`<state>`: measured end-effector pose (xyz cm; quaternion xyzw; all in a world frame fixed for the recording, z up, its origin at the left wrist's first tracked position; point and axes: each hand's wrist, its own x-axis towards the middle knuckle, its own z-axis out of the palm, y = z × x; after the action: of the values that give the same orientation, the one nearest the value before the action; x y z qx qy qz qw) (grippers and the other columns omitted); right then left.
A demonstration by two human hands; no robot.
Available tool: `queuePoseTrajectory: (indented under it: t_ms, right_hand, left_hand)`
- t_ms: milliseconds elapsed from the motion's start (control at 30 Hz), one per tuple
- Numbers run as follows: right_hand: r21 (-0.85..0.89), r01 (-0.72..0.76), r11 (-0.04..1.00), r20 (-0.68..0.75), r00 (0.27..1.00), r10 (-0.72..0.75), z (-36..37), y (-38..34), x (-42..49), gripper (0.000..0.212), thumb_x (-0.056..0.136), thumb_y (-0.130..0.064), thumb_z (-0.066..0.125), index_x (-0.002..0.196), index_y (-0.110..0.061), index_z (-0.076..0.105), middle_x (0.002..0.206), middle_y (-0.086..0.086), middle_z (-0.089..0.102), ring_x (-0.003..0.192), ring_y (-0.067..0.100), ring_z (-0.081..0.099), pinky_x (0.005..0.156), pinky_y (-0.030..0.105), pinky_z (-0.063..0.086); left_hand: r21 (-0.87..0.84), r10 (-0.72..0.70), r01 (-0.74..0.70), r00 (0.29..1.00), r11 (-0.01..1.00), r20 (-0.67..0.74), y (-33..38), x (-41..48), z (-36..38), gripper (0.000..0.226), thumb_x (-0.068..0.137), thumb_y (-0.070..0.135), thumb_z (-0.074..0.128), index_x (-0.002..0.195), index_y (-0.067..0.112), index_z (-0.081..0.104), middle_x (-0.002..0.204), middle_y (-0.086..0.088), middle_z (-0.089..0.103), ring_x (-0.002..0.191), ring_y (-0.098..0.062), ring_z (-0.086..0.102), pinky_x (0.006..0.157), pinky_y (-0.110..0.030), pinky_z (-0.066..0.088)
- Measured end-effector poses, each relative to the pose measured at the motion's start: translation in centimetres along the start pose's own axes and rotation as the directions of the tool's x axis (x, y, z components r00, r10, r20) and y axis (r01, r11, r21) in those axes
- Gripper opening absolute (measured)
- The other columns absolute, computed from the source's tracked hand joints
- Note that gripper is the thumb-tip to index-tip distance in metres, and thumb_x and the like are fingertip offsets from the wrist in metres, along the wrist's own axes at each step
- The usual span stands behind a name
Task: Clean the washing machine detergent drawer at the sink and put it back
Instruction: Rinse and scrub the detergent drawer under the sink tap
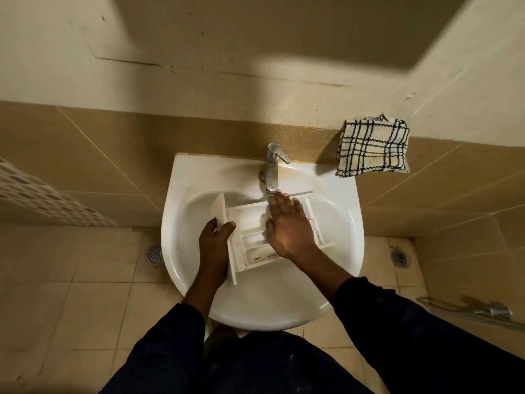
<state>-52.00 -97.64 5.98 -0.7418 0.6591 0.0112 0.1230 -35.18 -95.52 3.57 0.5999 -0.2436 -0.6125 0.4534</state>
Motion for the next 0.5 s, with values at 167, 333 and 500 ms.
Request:
queuePoseTrajectory:
  t_ms: [167, 333, 500]
  right_hand:
    - [-0.05, -0.127, 0.991, 0.001, 0.992, 0.127, -0.1, 3.5, -1.2, 0.065, 0.092, -0.036, 0.02, 0.145, -0.003, 0.035, 0.151, 0.018, 0.035, 0.142, 0.03, 0.028, 0.119, 0.041, 0.01]
    - [-0.009, 0.021, 1.0, 0.006, 1.0, -0.021, 0.5, -0.2, -1.3, 0.055, 0.087, -0.036, 0.024, 0.101, -0.006, 0.068, 0.104, 0.015, 0.07, 0.11, 0.03, 0.06, 0.114, 0.042, 0.026]
    - [0.15, 0.151, 0.977, 0.042, 0.986, -0.158, -0.7, -4.8, -1.2, 0.029, 0.09, -0.025, 0.046, 0.087, -0.004, 0.067, 0.089, 0.018, 0.069, 0.082, 0.035, 0.06, 0.083, 0.035, 0.041]
  left_hand:
    - [-0.032, 0.07, -0.072, 0.997, 0.997, -0.044, 0.2, 0.0, -1.3, 0.059, 0.069, 0.04, 0.07, 0.117, 0.008, 0.062, 0.104, -0.011, 0.068, 0.098, -0.033, 0.066, 0.083, -0.046, 0.056]
    - [0.035, 0.119, -0.12, 0.993, 0.992, 0.012, 0.5, 0.2, -0.4, 0.039, 0.075, 0.031, 0.065, 0.112, 0.018, 0.064, 0.105, -0.009, 0.068, 0.097, -0.028, 0.066, 0.084, -0.042, 0.056]
    - [0.07, 0.144, -0.146, 0.989, 0.987, 0.025, 0.6, 0.2, 0.5, 0.035, 0.074, 0.03, 0.065, 0.107, 0.019, 0.064, 0.102, -0.008, 0.068, 0.094, -0.025, 0.065, 0.082, -0.037, 0.054]
